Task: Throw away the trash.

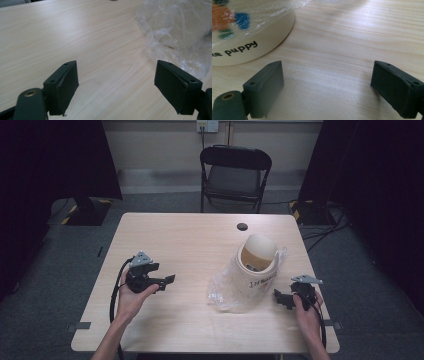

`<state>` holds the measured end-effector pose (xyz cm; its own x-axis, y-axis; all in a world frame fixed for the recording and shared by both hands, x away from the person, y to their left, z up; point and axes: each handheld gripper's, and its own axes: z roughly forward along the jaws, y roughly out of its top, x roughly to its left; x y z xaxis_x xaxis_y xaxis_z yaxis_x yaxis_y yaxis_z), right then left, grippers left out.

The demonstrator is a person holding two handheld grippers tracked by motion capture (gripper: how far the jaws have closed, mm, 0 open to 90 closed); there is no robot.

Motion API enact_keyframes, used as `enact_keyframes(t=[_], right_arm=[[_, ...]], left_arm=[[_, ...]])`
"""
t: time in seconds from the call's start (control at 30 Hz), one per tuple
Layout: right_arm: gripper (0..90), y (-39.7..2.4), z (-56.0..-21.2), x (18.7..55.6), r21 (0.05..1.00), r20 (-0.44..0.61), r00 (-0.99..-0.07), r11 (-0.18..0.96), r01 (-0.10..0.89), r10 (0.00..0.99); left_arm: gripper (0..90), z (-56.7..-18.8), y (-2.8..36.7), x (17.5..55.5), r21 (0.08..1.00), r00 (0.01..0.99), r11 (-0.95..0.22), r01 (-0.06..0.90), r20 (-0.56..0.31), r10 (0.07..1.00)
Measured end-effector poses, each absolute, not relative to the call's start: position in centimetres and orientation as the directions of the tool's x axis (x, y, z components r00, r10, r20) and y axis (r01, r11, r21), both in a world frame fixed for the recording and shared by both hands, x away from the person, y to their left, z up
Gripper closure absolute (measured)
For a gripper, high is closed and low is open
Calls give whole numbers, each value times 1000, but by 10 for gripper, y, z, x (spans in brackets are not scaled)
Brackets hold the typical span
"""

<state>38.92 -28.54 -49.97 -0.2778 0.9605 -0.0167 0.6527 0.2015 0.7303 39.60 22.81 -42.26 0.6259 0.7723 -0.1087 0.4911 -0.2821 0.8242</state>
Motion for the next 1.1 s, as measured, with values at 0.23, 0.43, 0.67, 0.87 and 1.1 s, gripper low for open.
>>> enact_keyframes(t=[0.23,0.43,0.67,0.87,1.1], right_arm=[[102,-285,-500,389,730,-17,-278,201,653,961],[102,-285,-500,389,730,-17,-278,201,653,961],[102,-285,-500,389,730,-17,-278,201,653,961],[101,-285,-500,389,730,-17,-278,202,653,960],[102,-285,-500,389,730,-17,-278,201,653,961]], left_arm=[[183,-443,246,390,791,592,-289,539,-112,798],[175,-467,264,387,735,547,-304,605,-106,831],[187,-488,287,376,708,466,-273,651,-88,881],[172,-496,287,377,696,446,-315,646,-8,895],[103,-502,288,376,733,440,-295,612,-6,898]])
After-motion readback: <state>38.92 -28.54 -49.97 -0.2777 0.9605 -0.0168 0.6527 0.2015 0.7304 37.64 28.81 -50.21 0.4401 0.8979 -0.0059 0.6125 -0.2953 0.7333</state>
